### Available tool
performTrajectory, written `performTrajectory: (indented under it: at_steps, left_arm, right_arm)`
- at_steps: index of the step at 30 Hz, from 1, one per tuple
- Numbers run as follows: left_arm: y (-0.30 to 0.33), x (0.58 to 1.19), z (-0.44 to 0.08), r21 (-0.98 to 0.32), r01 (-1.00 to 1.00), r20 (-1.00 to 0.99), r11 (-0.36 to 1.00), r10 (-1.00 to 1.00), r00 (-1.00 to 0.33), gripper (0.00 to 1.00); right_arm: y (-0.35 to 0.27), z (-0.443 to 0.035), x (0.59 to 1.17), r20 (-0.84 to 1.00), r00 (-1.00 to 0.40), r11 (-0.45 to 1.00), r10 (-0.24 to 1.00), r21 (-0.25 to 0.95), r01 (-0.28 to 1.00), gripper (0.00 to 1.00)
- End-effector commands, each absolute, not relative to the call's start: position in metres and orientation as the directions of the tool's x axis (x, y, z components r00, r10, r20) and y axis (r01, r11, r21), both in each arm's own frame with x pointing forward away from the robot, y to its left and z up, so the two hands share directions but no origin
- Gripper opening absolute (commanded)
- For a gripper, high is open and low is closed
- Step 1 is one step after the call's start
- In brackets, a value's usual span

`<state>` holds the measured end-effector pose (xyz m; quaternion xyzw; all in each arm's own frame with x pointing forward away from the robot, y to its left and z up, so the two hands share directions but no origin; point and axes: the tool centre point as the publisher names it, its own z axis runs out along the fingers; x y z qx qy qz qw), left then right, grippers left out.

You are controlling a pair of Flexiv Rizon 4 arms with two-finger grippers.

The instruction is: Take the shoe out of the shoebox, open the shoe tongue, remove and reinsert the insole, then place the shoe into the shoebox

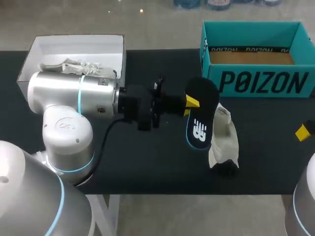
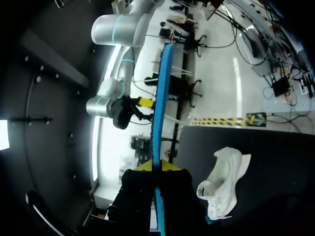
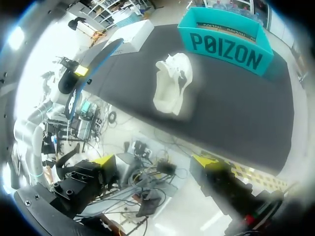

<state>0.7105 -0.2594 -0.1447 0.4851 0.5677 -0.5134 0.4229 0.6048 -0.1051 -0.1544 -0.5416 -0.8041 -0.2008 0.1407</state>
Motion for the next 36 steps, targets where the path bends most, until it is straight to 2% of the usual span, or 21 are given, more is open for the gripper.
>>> performTrajectory:
  at_steps: [1,36]
  left_arm:
    - [-0.258,0.709,-0.144,-0.173,0.985,-0.978,0.002,0.117,-0.172,0.0]
    - [-0.253,0.696,-0.152,-0.193,0.981,-0.974,0.033,0.111,-0.196,0.0]
  right_arm:
    - [-0.106,-0.155,0.595,0.438,-0.372,0.229,0.818,0.345,0.91,1.0]
    - [-0.106,-0.169,0.652,0.437,-0.353,0.249,0.827,0.278,0.928,1.0]
